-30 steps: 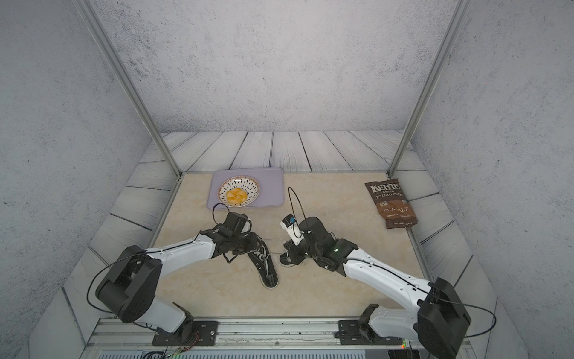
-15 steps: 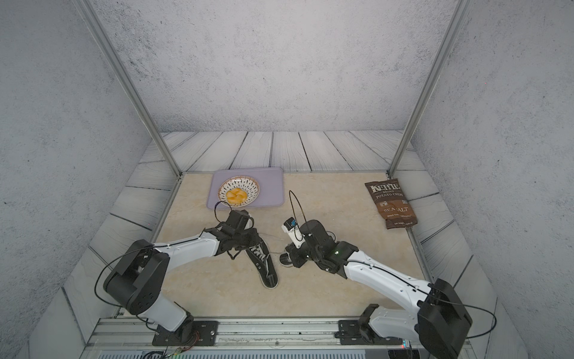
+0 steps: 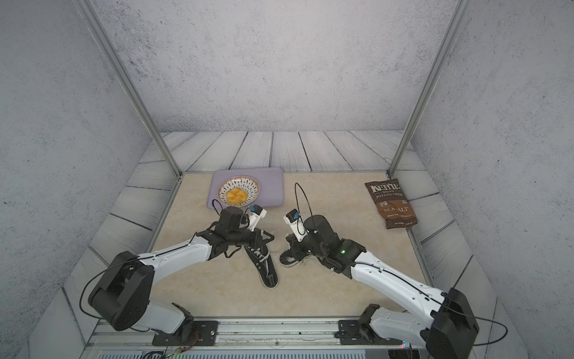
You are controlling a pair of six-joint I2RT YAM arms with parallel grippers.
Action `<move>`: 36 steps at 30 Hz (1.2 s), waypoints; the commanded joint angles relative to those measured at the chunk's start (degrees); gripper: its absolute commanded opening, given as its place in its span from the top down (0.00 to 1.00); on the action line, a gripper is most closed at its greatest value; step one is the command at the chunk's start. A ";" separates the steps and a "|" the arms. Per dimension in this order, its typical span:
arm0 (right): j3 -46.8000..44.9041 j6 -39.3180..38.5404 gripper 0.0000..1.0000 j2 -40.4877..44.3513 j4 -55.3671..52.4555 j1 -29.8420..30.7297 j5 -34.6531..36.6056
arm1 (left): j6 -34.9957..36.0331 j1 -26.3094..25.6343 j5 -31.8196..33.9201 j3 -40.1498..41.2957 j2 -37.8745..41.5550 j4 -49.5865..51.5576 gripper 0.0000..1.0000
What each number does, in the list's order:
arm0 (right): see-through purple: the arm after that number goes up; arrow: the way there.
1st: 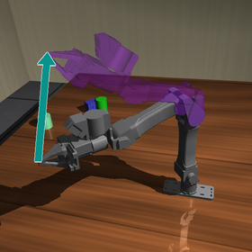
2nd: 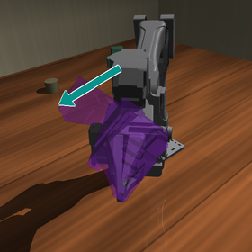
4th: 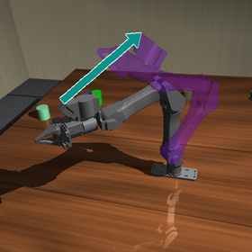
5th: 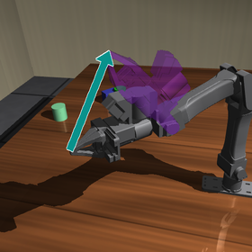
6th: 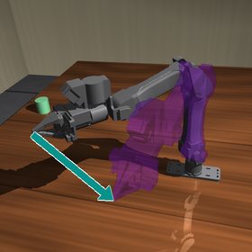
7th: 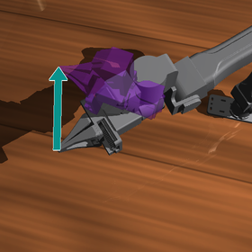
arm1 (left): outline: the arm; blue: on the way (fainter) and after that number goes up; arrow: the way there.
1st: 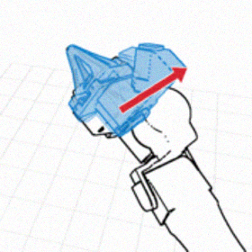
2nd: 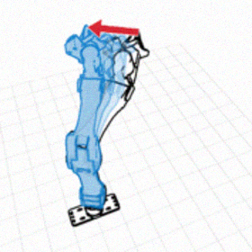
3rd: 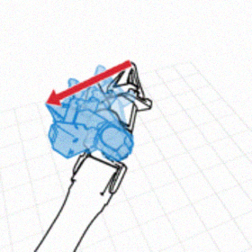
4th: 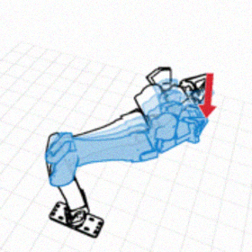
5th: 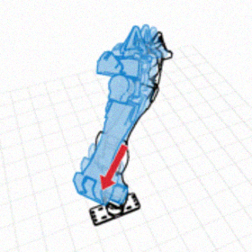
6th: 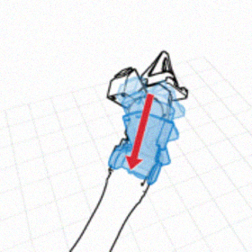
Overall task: Tie the shoes
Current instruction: Cross the shoelace with the shoelace.
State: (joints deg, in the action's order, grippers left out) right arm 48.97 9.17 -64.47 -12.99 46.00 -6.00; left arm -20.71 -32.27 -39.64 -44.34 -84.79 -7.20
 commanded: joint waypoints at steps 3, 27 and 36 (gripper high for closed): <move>5.03 -1.76 1.00 1.54 0.13 -0.22 2.00 | 3.84 -0.01 -13.10 0.19 -1.66 -5.98 0.89; 8.33 -1.79 1.00 0.68 -4.29 -0.34 9.19 | 6.12 1.41 -10.46 2.85 0.66 -10.37 0.88; 9.45 -1.79 1.00 -0.43 -4.06 -0.33 10.04 | 6.65 1.42 -15.19 2.94 -0.06 -10.77 0.82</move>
State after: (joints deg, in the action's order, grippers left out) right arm 56.90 7.44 -64.38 -16.73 45.93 2.50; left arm -14.76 -31.24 -51.75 -41.85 -84.66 -16.62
